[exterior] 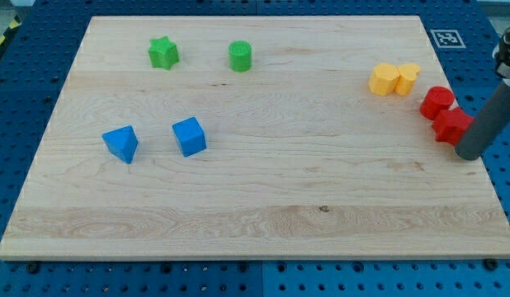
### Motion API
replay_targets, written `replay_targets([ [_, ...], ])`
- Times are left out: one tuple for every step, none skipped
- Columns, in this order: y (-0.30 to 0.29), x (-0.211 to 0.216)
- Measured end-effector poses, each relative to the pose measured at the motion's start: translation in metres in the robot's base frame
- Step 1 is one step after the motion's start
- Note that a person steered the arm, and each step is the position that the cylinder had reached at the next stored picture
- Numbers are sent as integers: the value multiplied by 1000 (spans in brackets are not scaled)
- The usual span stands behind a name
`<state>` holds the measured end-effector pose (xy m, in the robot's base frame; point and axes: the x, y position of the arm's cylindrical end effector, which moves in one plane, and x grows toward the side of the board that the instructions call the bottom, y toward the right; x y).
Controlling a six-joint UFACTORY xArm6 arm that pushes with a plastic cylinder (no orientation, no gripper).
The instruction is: Separate yellow hexagon from the heart
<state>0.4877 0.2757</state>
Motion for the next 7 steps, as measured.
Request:
replay_targets([
  [-9, 0],
  [-40, 4],
  [-108, -19],
  [-142, -83],
  [-141, -149],
  [-120, -191],
  [-88, -201],
])
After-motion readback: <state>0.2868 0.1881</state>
